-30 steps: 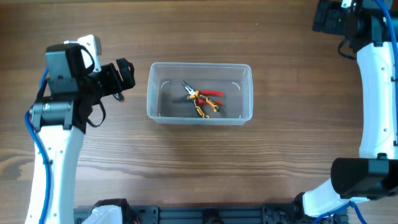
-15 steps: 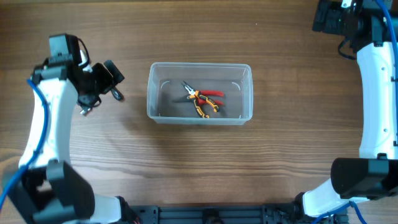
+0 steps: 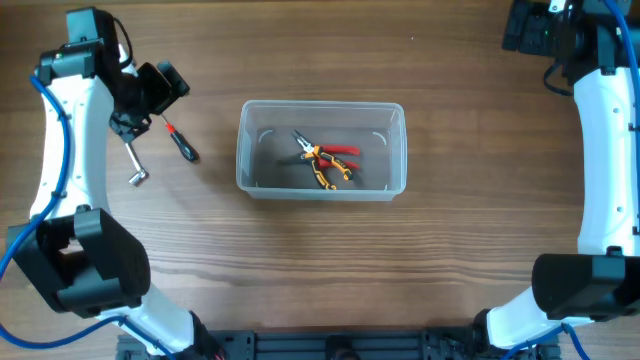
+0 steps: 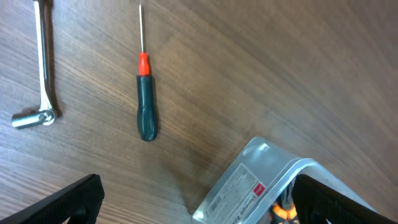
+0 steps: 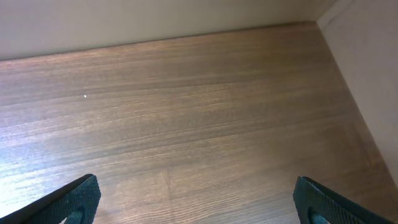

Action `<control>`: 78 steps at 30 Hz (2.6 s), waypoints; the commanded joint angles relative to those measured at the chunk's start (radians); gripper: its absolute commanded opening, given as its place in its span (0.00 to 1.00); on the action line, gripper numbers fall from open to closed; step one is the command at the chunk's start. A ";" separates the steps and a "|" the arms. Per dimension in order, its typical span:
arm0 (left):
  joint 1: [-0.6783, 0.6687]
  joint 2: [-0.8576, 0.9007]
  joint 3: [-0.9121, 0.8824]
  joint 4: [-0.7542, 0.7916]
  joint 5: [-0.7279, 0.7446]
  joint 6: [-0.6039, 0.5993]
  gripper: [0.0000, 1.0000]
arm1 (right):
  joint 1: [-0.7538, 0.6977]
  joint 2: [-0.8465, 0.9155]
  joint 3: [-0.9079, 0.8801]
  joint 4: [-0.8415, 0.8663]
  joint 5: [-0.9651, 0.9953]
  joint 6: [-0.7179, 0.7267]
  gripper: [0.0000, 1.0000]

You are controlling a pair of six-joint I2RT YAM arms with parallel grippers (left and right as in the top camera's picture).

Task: Pack container
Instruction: 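Move the left gripper over the red-black screwdriver, then lower the left gripper and grasp the screwdriver handle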

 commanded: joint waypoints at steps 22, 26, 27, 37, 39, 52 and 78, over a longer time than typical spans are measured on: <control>0.008 0.098 0.016 -0.016 -0.065 0.076 0.88 | 0.002 -0.013 0.014 0.003 0.007 0.019 1.00; 0.008 0.163 0.016 -0.032 -0.065 0.080 0.72 | 0.002 -0.013 0.014 0.003 0.007 0.019 1.00; 0.008 0.177 0.016 -0.034 -0.065 0.080 0.66 | 0.002 -0.013 0.014 0.003 0.007 0.019 1.00; 0.008 0.218 0.016 -0.003 -0.066 0.080 0.41 | 0.002 -0.013 0.014 0.003 0.007 0.019 1.00; 0.008 0.218 0.016 0.010 -0.066 0.080 0.42 | 0.002 -0.013 0.014 0.003 0.007 0.018 1.00; 0.008 0.310 0.015 0.010 -0.065 0.076 0.43 | 0.002 -0.013 0.014 0.003 0.007 0.019 1.00; 0.008 0.362 -0.074 0.138 -0.099 0.072 0.44 | 0.002 -0.013 0.014 0.003 0.007 0.019 1.00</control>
